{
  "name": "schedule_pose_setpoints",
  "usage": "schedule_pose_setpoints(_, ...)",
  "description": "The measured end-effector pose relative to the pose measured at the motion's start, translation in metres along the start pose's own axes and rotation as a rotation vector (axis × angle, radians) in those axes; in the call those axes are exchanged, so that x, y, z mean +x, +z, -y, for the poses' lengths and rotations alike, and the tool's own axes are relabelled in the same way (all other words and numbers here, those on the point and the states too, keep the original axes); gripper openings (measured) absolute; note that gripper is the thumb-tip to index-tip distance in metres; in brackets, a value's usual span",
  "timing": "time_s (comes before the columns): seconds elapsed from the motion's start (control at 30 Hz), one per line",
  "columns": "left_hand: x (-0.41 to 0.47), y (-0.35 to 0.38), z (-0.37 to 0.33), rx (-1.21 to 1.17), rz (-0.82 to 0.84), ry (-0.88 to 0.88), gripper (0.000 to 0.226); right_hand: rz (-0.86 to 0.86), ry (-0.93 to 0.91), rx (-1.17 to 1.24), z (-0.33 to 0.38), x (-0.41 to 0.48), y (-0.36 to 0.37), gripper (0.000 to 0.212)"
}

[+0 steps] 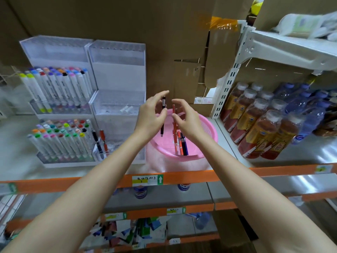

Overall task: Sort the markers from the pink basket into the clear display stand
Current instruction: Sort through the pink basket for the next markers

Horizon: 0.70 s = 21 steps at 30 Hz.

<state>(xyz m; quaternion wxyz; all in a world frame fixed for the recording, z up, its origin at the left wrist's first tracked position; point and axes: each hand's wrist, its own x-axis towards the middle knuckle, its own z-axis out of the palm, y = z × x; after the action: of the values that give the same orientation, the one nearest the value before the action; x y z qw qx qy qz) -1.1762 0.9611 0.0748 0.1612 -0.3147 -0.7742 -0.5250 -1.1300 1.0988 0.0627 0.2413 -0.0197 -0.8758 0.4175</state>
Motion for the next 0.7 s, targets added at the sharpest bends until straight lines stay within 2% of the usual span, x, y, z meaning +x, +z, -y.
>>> schedule_pose_setpoints(0.17, -0.005, -0.043, -0.002, 0.037, -0.06, -0.042, 0.037, -0.026, -0.042, 0.071, 0.035, 0.004, 0.022, 0.029)
schedule_pose_setpoints(0.37, -0.019, -0.095, 0.011, 0.058, -0.051, -0.067, 0.033, 0.051, -0.041, 0.123, 0.068, -0.003, 0.053, 0.025)
schedule_pose_setpoints(0.53, -0.022, -0.128, 0.02, 0.062, 0.054, -0.103, 0.023, 0.05, -0.027, 0.115, 0.093, -0.008, 0.077, 0.025)
schedule_pose_setpoints(0.7, -0.022, -0.145, 0.029, 0.052, 0.177, -0.111, 0.023, 0.011, -0.036, 0.059, 0.107, -0.012, 0.097, 0.024)
